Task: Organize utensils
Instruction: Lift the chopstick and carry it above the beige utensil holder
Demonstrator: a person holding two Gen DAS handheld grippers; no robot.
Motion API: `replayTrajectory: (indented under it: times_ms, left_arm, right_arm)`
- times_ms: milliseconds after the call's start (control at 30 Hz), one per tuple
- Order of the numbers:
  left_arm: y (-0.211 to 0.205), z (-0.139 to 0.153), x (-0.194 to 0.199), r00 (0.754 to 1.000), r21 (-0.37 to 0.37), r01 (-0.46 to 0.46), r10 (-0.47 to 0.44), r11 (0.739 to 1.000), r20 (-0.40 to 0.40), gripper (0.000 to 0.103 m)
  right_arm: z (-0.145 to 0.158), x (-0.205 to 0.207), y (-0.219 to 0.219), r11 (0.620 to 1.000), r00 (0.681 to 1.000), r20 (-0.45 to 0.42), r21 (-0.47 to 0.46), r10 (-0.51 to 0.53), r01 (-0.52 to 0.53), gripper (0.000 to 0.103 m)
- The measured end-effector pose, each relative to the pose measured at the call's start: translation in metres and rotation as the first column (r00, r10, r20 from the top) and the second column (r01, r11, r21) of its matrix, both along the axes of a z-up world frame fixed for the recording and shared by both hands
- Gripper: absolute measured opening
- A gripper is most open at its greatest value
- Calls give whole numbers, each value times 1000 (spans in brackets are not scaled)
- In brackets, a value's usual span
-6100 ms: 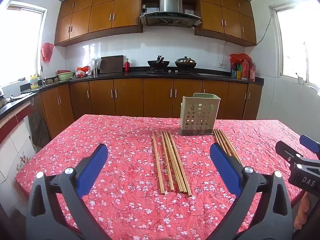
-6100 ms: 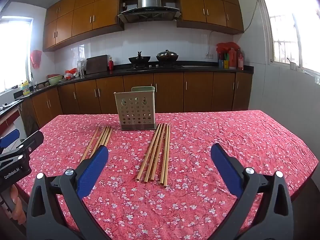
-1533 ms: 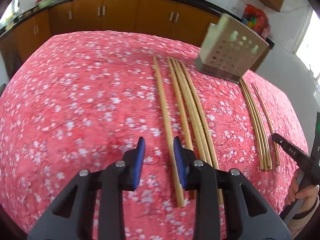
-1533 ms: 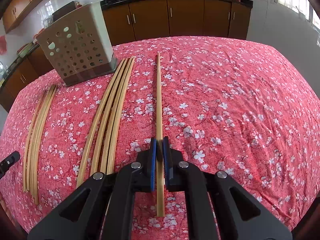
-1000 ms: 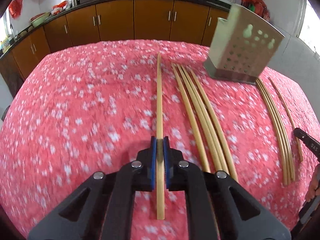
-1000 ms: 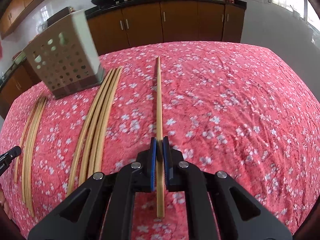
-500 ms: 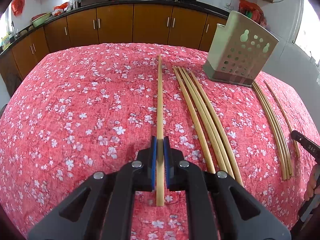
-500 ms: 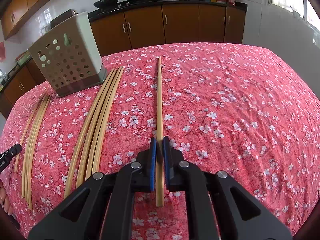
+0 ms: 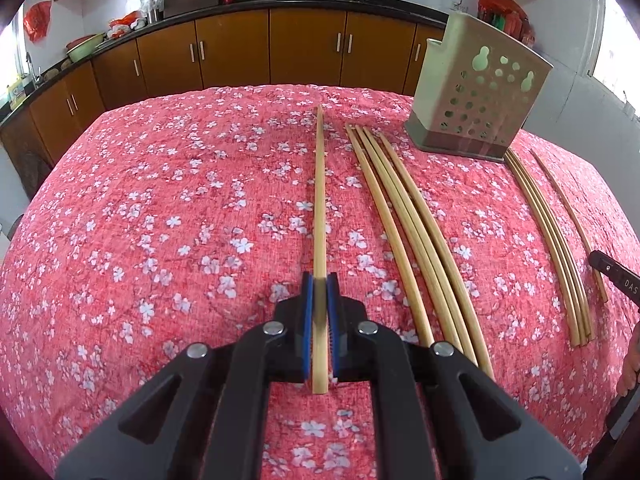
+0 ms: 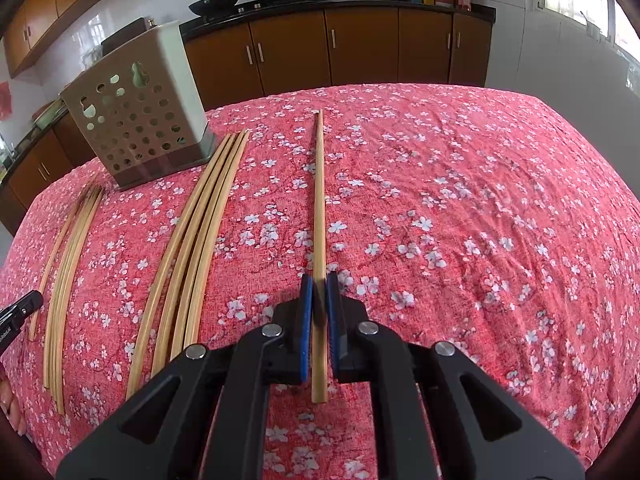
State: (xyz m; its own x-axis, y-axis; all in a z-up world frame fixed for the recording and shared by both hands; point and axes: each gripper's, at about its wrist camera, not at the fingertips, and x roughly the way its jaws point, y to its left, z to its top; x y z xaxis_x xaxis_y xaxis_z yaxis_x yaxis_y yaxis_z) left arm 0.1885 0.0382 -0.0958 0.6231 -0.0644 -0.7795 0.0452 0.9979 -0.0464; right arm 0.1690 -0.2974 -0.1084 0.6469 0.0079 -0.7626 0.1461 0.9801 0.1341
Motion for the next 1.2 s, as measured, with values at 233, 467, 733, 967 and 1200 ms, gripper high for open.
replayTrajectory:
  times_ms: [233, 467, 733, 967, 1200]
  left_arm:
    - [-1, 12, -1, 1000, 16, 3, -3, 1000, 6, 8]
    - [3, 61, -16, 991, 6, 21, -22, 1000, 134, 8]
    - [3, 113, -26, 965, -23, 48, -40, 999, 259, 8]
    - [5, 133, -28, 950, -29, 41, -30, 999, 310, 8]
    - [15, 147, -22, 939, -38, 6, 7, 999, 345, 8]
  right_arm:
    - [27, -14, -7, 1000, 996, 94, 20, 9, -11, 8]
    - [73, -30, -14, 1000, 971, 238, 6, 2, -4, 8]
    - [107, -35, -18, 1000, 942, 336, 5, -2, 0, 8]
    - [120, -36, -18, 1000, 927, 374, 7, -2, -1, 8]
    - [134, -33, -16, 1000, 913, 409, -15, 3, 4, 7]
